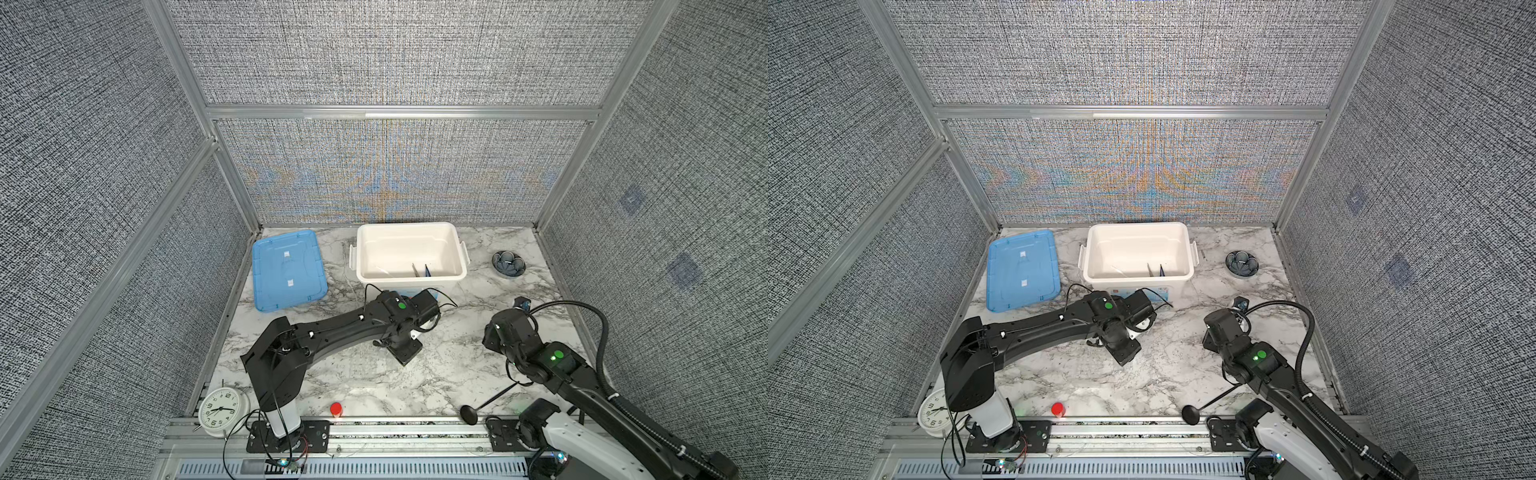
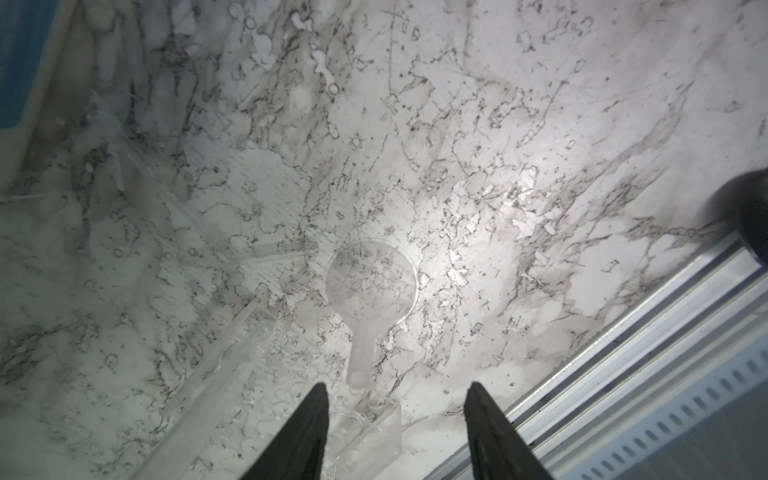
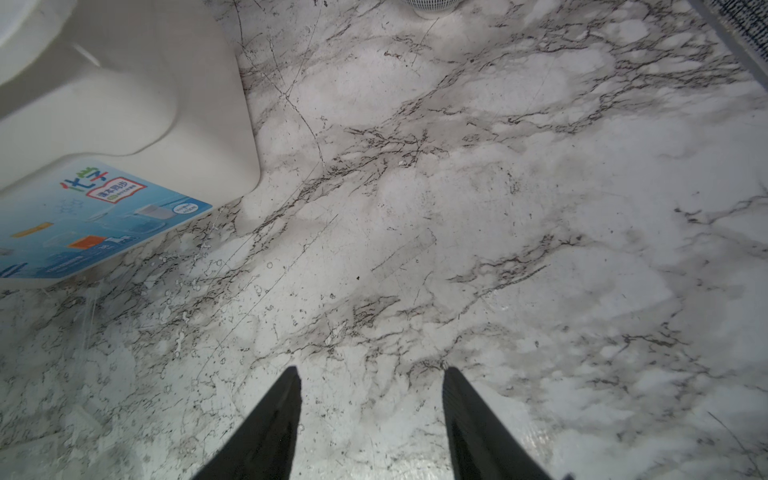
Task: Organize the chemistry lab equipment
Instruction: 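Close the left gripper on the stem of the clear funnel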
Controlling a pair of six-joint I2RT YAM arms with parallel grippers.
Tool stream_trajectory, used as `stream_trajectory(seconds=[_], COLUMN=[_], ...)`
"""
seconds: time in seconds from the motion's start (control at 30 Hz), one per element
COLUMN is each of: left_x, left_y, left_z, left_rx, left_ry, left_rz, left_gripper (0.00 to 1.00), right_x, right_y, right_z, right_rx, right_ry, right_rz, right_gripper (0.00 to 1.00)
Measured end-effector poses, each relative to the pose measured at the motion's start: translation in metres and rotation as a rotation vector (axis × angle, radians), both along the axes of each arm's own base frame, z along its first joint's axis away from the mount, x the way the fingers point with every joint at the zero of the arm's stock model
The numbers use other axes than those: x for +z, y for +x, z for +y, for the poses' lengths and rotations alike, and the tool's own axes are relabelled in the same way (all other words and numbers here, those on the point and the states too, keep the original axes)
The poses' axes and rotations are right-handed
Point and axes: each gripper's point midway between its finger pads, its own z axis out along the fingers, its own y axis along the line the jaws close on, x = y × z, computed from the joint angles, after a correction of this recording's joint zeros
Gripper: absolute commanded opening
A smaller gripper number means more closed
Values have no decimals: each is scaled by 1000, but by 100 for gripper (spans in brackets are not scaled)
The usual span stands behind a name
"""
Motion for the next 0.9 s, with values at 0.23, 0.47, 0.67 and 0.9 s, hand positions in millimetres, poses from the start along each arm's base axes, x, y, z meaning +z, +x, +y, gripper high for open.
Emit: stream_trajectory(seconds=[0.23,0.47,0.67,0.9], left_x=[-8,-20,-28,-32], left_y=[8,11,8,10], left_z=[3,10,9,9], left_rx=[49,86,89,94], left_ry=[44,66,67,68], left_rz=[-12,33,71,73], left_gripper=[53,38,33,25], right_x=[-4,2,2,4], right_y=[-3,-5,-6,-6], right_z=[1,-1,-2,-2], right_rx=[8,6,8,8], right_ry=[10,24,24,26], right_rz=[4,-19,-21,-24], right_gripper=[58,58,58,58])
